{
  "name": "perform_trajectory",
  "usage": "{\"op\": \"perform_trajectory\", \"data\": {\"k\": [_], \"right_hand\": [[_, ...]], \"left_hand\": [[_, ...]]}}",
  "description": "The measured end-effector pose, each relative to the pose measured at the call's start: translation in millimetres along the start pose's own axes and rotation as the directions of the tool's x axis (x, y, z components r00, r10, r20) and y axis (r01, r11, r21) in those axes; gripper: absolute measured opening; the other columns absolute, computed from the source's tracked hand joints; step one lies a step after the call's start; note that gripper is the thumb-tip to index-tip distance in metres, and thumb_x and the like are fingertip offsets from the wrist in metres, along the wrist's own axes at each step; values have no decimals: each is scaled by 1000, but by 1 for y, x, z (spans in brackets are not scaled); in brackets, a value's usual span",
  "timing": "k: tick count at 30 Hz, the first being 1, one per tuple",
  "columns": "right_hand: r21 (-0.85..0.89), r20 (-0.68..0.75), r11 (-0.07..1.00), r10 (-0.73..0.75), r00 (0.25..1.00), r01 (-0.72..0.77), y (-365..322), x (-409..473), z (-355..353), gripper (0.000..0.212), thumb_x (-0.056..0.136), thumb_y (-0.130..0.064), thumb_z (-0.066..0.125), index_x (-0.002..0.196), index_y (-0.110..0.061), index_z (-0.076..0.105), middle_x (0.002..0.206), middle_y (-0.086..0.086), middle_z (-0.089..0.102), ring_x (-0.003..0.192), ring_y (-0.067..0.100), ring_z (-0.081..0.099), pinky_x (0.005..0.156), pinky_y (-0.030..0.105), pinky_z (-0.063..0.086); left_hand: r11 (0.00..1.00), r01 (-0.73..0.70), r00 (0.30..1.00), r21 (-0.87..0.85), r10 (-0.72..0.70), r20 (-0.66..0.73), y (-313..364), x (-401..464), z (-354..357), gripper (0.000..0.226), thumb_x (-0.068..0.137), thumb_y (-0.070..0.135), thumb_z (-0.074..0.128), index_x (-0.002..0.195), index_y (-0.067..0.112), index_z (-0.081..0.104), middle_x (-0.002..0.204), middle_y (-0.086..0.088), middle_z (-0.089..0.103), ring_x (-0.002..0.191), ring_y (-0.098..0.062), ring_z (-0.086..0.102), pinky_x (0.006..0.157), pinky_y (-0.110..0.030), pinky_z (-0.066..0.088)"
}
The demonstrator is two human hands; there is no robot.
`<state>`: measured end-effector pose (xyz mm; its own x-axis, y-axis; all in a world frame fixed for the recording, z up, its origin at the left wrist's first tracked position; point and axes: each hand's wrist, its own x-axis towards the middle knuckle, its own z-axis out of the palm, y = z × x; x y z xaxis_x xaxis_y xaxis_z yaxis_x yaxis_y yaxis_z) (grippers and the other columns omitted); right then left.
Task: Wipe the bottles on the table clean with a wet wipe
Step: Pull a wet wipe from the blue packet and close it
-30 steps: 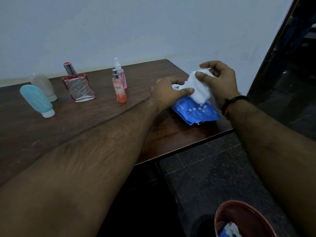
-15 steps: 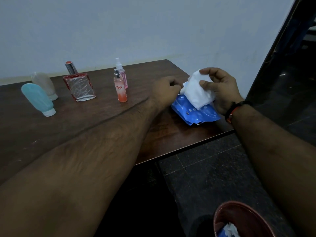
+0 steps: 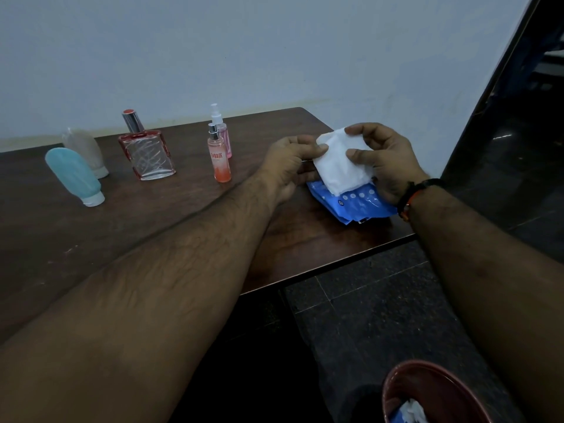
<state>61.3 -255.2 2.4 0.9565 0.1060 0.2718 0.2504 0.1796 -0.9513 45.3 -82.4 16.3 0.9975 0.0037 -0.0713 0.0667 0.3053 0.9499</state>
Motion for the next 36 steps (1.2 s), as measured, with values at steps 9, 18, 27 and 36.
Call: {"op": "perform_trajectory", "data": {"k": [9, 18, 27, 36], "right_hand": [[-73, -15, 996, 58, 998, -59, -3, -4, -2, 47, 78, 15, 67, 112, -17, 70, 117, 6, 66, 107, 24, 65, 80, 32, 59], [9, -75, 996, 85, 994, -85, -6, -5, -10, 29, 90, 5, 58, 107, -15, 71, 97, 6, 72, 84, 22, 70, 77, 36, 59], [34, -70, 996, 85, 994, -82, -9, -10, -4, 22, 86, 1, 68, 105, -9, 70, 103, 20, 72, 85, 28, 72, 73, 35, 60], [-8, -113, 997, 72, 991, -73, -11, -12, -4, 28, 82, 6, 70, 105, -9, 68, 88, 12, 74, 71, 23, 68, 65, 31, 57]], "left_hand": [[984, -179, 968, 15, 179, -175, 0, 6, 0, 40, 67, -20, 74, 93, 9, 62, 82, -6, 65, 78, -23, 67, 60, -30, 57], [874, -214, 936, 437, 312, -166, -7, 14, 1, 26, 73, -6, 75, 72, 19, 69, 81, -1, 64, 84, -19, 63, 76, -37, 60], [533, -349, 888, 770, 451, 90, -2, 1, 33, 23, 85, 33, 70, 65, 30, 60, 67, 12, 64, 71, -3, 63, 66, -24, 52], [517, -83, 957, 852, 281, -78, 8, 2, 45, 31, 89, 38, 64, 95, 9, 73, 95, -3, 72, 89, -18, 66, 72, -26, 50]]}}
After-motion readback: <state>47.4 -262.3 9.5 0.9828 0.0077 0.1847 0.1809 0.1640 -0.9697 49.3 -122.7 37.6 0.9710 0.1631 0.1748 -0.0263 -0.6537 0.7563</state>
